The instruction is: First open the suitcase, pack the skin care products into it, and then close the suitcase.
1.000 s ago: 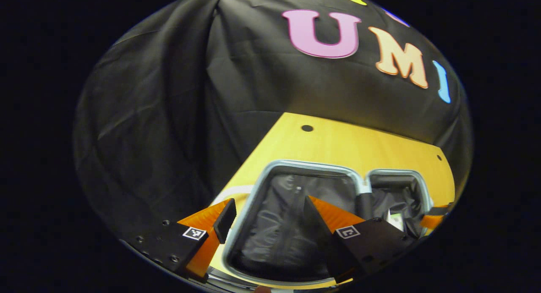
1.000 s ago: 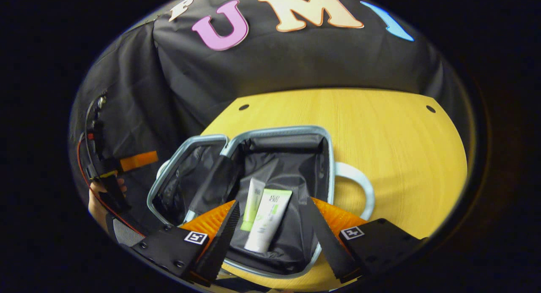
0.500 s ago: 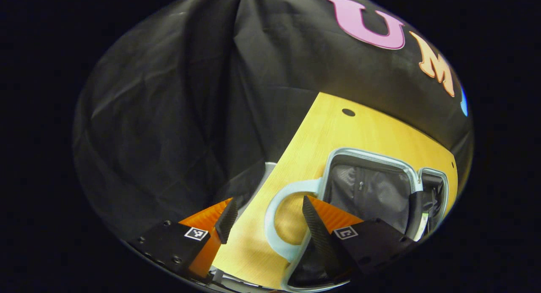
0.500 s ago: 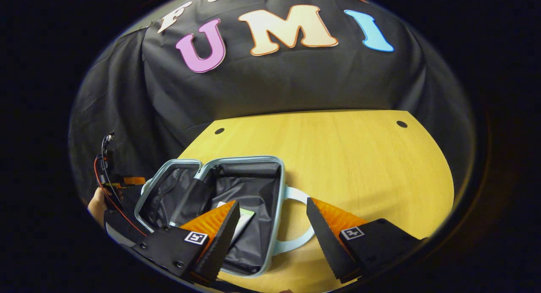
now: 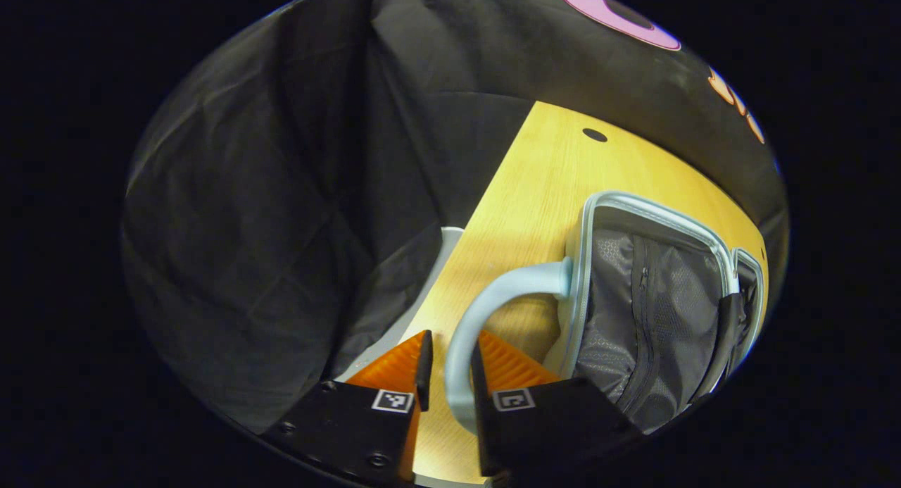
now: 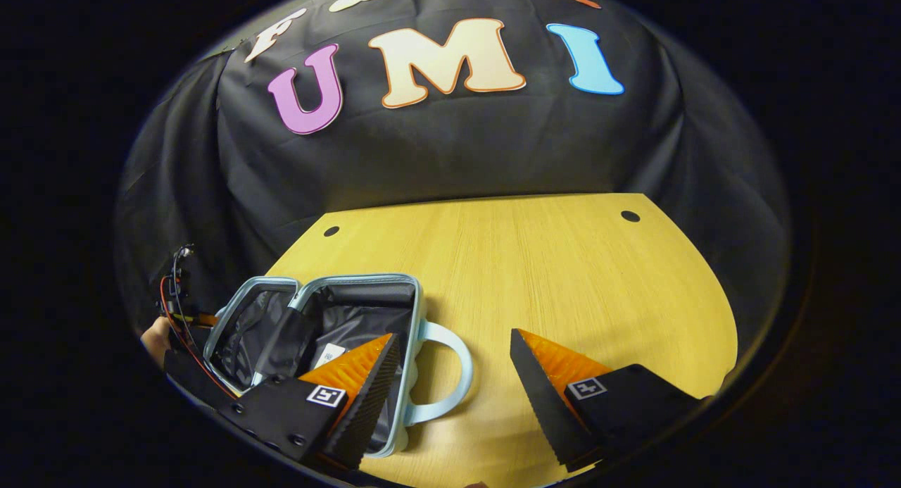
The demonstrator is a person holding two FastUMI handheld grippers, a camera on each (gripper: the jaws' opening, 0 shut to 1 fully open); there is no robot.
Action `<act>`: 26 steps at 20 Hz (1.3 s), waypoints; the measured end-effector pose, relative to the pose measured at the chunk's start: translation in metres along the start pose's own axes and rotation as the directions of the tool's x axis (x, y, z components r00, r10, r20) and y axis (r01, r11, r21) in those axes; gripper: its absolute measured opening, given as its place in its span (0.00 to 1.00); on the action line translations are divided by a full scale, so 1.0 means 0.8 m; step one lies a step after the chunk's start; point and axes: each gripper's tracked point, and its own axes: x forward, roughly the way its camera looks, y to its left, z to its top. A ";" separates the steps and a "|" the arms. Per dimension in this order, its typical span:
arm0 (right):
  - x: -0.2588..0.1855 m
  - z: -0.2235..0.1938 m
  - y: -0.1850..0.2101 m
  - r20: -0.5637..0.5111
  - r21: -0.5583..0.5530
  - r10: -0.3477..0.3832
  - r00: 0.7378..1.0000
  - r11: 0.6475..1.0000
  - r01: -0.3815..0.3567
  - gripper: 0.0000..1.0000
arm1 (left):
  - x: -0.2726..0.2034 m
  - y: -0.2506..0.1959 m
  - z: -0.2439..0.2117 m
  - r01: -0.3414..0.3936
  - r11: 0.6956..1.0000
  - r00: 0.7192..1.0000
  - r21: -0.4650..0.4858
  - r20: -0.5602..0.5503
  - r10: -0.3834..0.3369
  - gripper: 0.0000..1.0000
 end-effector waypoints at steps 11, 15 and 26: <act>0.001 0.008 -0.035 0.043 -0.019 0.003 0.999 1.000 -0.002 0.98 | -0.091 -0.017 0.062 -0.028 0.996 0.983 0.082 0.182 0.012 0.01; 0.004 0.018 -0.041 0.062 -0.036 0.043 0.997 0.999 -0.040 0.98 | -0.149 -0.045 0.080 0.002 0.993 0.964 0.116 0.266 -0.033 0.01; -0.014 0.034 -0.100 0.068 -0.096 0.125 0.990 0.988 -0.119 0.98 | -0.303 -0.218 0.118 0.112 0.980 0.874 0.167 0.453 -0.177 0.01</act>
